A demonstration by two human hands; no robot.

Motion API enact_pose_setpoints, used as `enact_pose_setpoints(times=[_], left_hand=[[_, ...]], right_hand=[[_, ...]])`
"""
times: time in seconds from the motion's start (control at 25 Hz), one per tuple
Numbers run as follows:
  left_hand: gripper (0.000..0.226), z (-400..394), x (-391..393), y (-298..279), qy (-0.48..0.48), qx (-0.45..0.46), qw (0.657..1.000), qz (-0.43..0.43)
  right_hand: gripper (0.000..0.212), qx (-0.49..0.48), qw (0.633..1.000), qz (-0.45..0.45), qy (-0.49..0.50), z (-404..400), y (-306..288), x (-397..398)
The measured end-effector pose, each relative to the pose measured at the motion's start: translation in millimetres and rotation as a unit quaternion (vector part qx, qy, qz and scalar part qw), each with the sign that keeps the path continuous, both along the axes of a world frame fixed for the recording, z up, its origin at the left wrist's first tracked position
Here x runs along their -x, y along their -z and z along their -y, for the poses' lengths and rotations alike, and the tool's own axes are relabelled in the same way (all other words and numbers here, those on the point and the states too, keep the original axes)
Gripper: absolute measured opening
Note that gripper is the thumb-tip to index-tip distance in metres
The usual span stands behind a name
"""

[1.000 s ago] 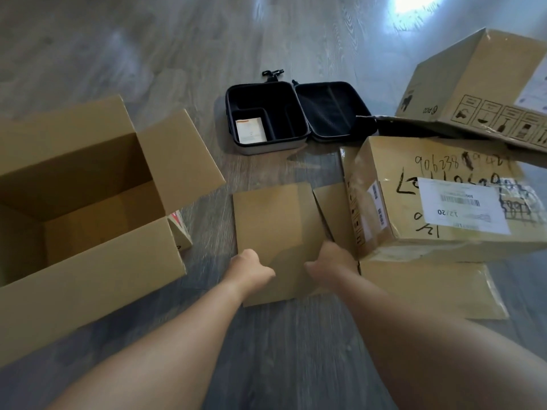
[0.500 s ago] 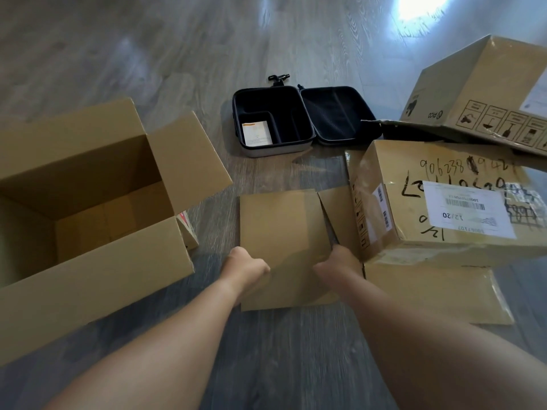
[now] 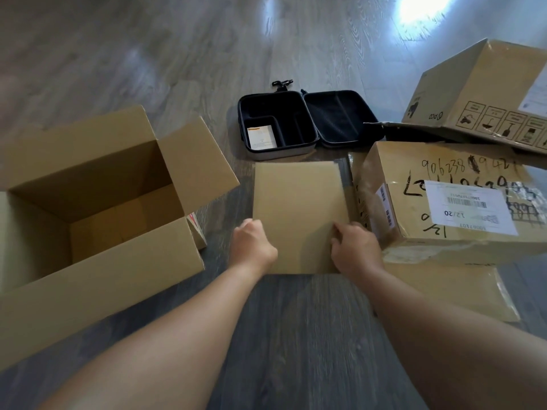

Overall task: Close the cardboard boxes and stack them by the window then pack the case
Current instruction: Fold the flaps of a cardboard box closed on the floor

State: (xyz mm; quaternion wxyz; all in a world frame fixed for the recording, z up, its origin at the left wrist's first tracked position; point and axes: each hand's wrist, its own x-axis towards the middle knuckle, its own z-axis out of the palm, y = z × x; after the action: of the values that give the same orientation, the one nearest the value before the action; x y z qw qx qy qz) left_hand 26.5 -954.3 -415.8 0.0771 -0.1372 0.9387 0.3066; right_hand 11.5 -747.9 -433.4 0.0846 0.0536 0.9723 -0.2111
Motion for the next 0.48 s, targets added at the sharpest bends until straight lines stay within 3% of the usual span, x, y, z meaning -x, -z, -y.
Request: enact_pose_setpoints(times=[0.16,0.28,0.48], left_hand=[[0.008,-14,14,-29,0.043,0.002,0.998,-0.041],[0.017,-23,23,-52,0.08,0.009,0.994,-0.08],[0.008,-2,36,-88,0.058,0.039,0.989,-0.134]], right_hand=[[0.03,0.004,0.995,-0.087,0.044,-6,-34,16],[0.02,0.017,0.992,-0.107,0.062,-13,-58,24],[0.025,0.046,0.986,-0.151,0.051,0,-90,37]])
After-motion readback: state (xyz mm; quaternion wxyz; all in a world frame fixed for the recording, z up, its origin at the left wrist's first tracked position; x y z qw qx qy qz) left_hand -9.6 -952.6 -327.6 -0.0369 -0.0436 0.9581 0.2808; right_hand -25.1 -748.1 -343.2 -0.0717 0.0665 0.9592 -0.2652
